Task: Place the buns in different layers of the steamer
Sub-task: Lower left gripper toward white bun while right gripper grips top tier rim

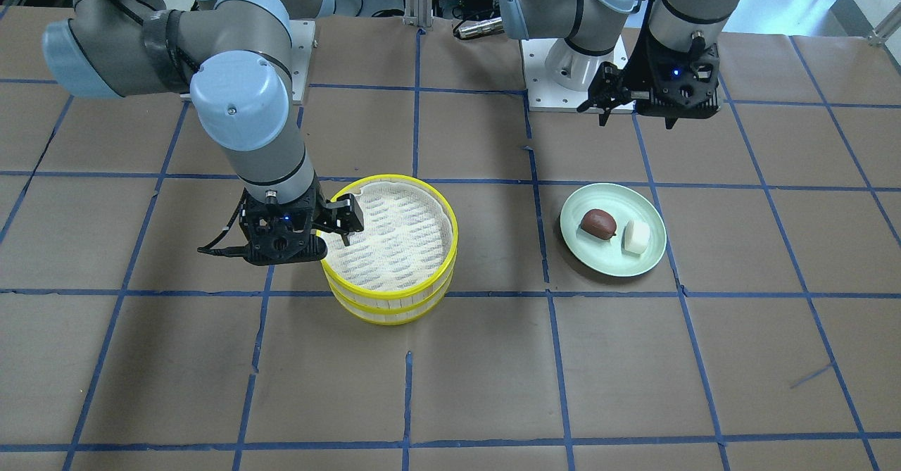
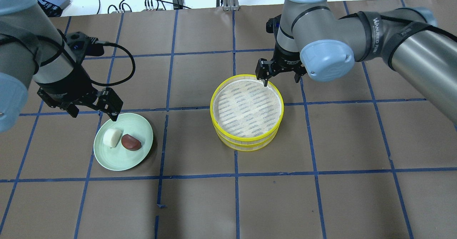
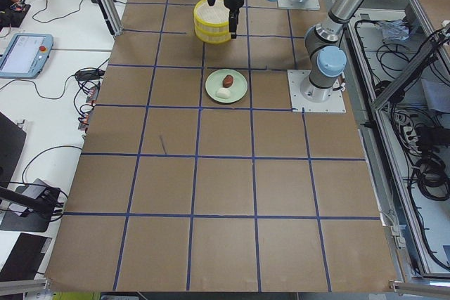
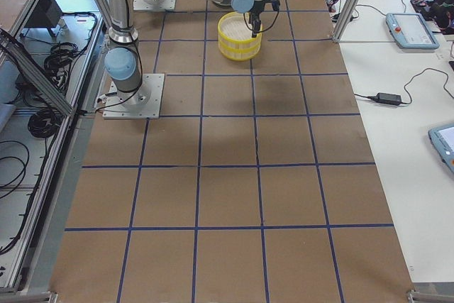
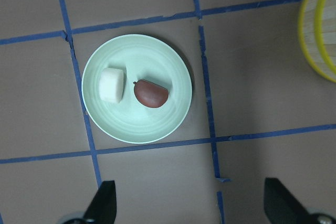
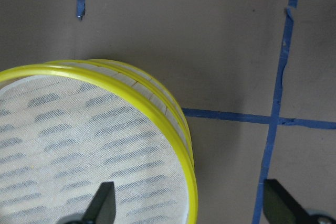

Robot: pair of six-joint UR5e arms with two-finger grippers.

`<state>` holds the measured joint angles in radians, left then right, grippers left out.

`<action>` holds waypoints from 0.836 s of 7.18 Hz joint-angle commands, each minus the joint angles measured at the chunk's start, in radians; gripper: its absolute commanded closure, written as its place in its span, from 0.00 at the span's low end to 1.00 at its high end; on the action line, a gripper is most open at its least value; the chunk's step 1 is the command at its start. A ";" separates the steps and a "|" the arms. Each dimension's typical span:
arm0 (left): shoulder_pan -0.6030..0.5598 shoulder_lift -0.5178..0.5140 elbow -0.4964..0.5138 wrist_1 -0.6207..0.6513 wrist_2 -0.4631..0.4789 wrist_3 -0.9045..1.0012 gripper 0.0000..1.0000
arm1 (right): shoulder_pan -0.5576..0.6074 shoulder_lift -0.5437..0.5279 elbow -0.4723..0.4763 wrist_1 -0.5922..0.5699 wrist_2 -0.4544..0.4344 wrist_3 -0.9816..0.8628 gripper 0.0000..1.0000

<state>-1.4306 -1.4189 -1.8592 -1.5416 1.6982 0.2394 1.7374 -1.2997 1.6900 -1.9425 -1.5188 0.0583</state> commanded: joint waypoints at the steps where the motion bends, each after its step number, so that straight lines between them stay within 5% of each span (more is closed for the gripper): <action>1: 0.157 -0.060 -0.083 0.064 0.021 0.148 0.00 | 0.002 0.007 0.039 -0.019 0.034 -0.009 0.19; 3: 0.180 -0.209 -0.080 0.205 0.059 0.153 0.00 | 0.001 0.011 0.082 -0.024 0.025 -0.012 0.41; 5: 0.180 -0.323 -0.086 0.256 0.060 0.152 0.00 | -0.001 0.013 0.092 -0.027 0.017 -0.023 0.50; 6: 0.180 -0.353 -0.086 0.255 0.058 0.149 0.00 | -0.001 0.011 0.091 -0.030 0.017 -0.018 0.74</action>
<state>-1.2510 -1.7212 -1.9442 -1.2970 1.7563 0.3902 1.7368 -1.2881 1.7796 -1.9695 -1.5004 0.0378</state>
